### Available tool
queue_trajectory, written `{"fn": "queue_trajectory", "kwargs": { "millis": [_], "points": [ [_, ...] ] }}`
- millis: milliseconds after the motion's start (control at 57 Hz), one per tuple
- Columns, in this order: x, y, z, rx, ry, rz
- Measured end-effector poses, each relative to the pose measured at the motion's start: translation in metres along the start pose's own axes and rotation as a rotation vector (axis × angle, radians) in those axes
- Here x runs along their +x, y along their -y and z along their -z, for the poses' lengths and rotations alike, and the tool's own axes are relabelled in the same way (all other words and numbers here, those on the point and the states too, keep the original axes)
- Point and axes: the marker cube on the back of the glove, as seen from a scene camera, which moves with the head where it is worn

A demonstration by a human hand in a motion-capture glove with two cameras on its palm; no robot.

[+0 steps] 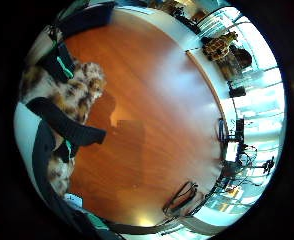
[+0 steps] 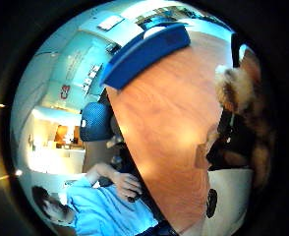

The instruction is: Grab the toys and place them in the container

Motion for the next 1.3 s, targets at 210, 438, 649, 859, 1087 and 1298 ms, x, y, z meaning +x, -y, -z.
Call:
{"fn": "queue_trajectory", "kwargs": {
  "millis": [210, 438, 649, 859, 1087, 1298],
  "points": [
    [-0.045, 0.083, 0.073, 0.068, 0.009, 0.002],
    [-0.134, 0.171, 0.128, 0.168, -0.019, 0.065],
    [-0.214, 0.239, 0.129, 0.2, -0.028, 0.108],
    [-0.269, 0.284, 0.082, 0.161, 0.005, 0.151],
    [-0.28, 0.294, 0.031, -0.137, 0.111, 0.147],
    [-0.256, 0.282, 0.031, -0.135, 0.102, 0.137]
  ]
}}
